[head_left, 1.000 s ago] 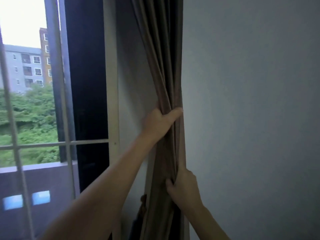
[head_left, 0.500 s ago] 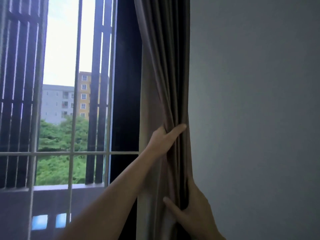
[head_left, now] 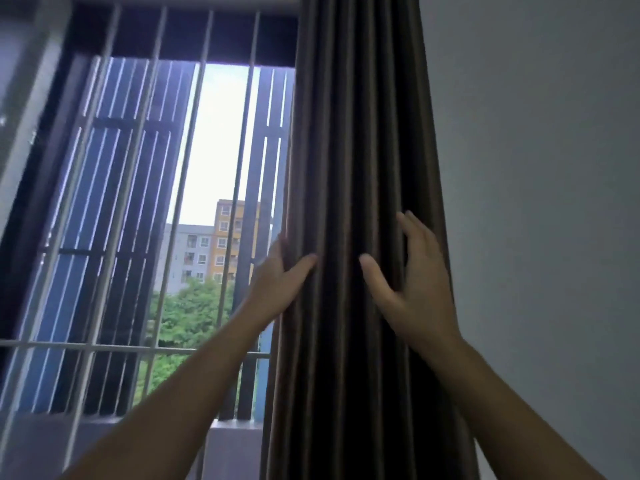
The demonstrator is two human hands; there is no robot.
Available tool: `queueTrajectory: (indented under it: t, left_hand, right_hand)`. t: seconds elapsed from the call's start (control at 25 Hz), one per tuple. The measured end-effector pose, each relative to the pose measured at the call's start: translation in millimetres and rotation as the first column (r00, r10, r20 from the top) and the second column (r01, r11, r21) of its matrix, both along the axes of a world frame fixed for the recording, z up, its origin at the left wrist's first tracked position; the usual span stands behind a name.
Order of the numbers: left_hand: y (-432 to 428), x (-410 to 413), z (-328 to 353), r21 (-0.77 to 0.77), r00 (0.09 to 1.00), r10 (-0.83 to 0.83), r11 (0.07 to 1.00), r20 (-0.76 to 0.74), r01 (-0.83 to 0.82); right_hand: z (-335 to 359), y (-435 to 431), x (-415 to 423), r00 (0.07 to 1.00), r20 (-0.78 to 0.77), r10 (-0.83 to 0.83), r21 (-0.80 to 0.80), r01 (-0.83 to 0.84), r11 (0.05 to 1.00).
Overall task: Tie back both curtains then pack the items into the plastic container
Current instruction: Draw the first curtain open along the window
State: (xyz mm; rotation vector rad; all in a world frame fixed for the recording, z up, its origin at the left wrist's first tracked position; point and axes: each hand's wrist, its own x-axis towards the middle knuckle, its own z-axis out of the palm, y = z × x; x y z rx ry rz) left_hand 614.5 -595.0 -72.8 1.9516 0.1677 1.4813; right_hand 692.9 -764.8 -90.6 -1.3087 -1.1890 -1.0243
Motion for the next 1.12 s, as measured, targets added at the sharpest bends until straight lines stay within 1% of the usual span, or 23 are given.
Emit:
queueTrajectory:
  t: [0.08,0.12,0.2,0.28,0.36,0.44,0.52,0.56,0.64,0.76,0.84,0.88,1.0,1.12]
  left_hand:
    - [8.1,-13.2,38.7,0.105,0.987,0.159,0.982,0.008,-0.159]
    - [12.0,-20.5,53.7,0.144,0.973,0.232,0.963,-0.001,-0.229]
    - [18.5,-29.0,67.1,0.19,0.934,0.354,0.921,-0.048,-0.34]
    - [34.2,-35.1,50.1,0.252,0.863,0.47,0.872,-0.186,-0.421]
    - [49.7,-27.4,17.0,0.291,0.839,0.441,0.888,-0.32,-0.356]
    - [57.7,-21.9,-10.6,0.299,0.851,0.373,0.915,-0.368,-0.271]
    - [61.8,-23.4,-26.2,0.305,0.867,0.335,0.925,-0.37,-0.228]
    - [64.8,-24.3,-32.1,0.318,0.866,0.331,0.923,-0.375,-0.215]
    - [67.8,-24.0,-47.5,0.332,0.852,0.318,0.925,-0.416,-0.183]
    - [61.9,-12.0,-97.7,0.321,0.802,0.259,0.943,-0.538,-0.089]
    - [55.8,-7.8,-130.5,0.299,0.789,0.204,0.954,-0.58,-0.027]
    - [55.6,-7.2,-140.5,0.301,0.789,0.196,0.954,-0.582,-0.014]
    - [53.2,-7.6,-142.9,0.376,0.781,0.234,0.927,-0.578,0.001]
    - [41.3,-8.9,-139.2,0.42,0.746,0.265,0.907,-0.612,0.023]
  right_hand:
    - [33.1,18.3,-16.6,0.996,0.083,0.015,-0.047,-0.012,0.999]
    - [44.1,31.9,-24.4,0.996,0.085,0.01,-0.086,-0.002,0.996]
    - [50.2,61.5,-33.1,0.999,0.035,-0.038,-0.187,0.044,0.981]
    - [29.6,97.1,-43.1,0.99,-0.074,-0.117,-0.323,0.087,0.942]
    - [1.9,116.4,-41.4,0.954,-0.171,-0.244,-0.421,0.153,0.894]
    - [-20.5,118.0,-34.3,0.918,-0.216,-0.334,-0.454,0.209,0.866]
    - [-49.4,115.8,-25.0,0.906,-0.199,-0.373,-0.447,0.255,0.857]
    - [-67.4,113.1,-21.8,0.917,-0.184,-0.355,-0.439,0.247,0.864]
    - [-109.9,106.3,-17.3,0.947,-0.167,-0.274,-0.442,0.177,0.88]
    - [-181.1,99.1,-8.7,0.945,-0.206,-0.253,-0.55,0.102,0.829]
    - [-218.6,97.3,-7.8,0.939,-0.237,-0.248,-0.583,0.066,0.81]
    - [-230.8,97.2,-7.7,0.94,-0.249,-0.231,-0.572,0.05,0.819]
    - [-240.1,96.9,-5.3,0.957,-0.186,-0.223,-0.553,0.086,0.829]
    - [-234.5,91.7,-10.2,0.955,-0.215,-0.203,-0.574,0.044,0.817]
